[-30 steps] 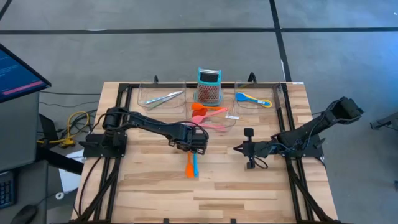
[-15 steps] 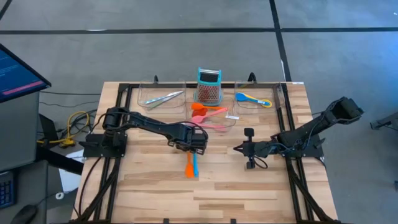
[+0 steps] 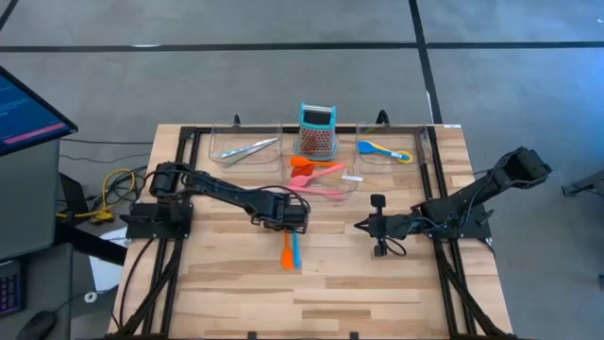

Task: Pick & Place Kitchen Items
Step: Put the orange spatula into the middle transparent bin

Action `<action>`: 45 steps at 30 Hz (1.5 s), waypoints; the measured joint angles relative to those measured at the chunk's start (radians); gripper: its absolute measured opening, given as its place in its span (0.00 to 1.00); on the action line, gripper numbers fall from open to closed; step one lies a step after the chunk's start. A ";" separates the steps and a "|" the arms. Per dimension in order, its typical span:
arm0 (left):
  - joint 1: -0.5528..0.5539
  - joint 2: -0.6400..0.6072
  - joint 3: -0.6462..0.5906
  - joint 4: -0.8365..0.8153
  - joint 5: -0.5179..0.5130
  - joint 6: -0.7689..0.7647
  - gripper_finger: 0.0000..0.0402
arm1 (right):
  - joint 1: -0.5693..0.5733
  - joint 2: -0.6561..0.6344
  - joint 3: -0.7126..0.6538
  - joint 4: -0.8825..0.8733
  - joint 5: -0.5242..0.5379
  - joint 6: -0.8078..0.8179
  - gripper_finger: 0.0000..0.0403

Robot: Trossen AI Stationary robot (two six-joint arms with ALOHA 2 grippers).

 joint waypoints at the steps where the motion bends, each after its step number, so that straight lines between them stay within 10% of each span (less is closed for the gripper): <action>1: 0.000 0.001 0.000 -0.003 0.001 -0.011 0.34 | 0.000 0.000 0.000 0.000 0.000 0.000 0.00; 19: 0.001 0.006 0.002 -0.083 0.017 -0.061 0.33 | 0.000 0.000 0.000 0.000 0.000 0.000 0.00; 45: 0.005 0.001 0.002 -0.144 -0.007 0.157 0.03 | 0.000 0.000 0.000 0.000 0.000 0.000 0.00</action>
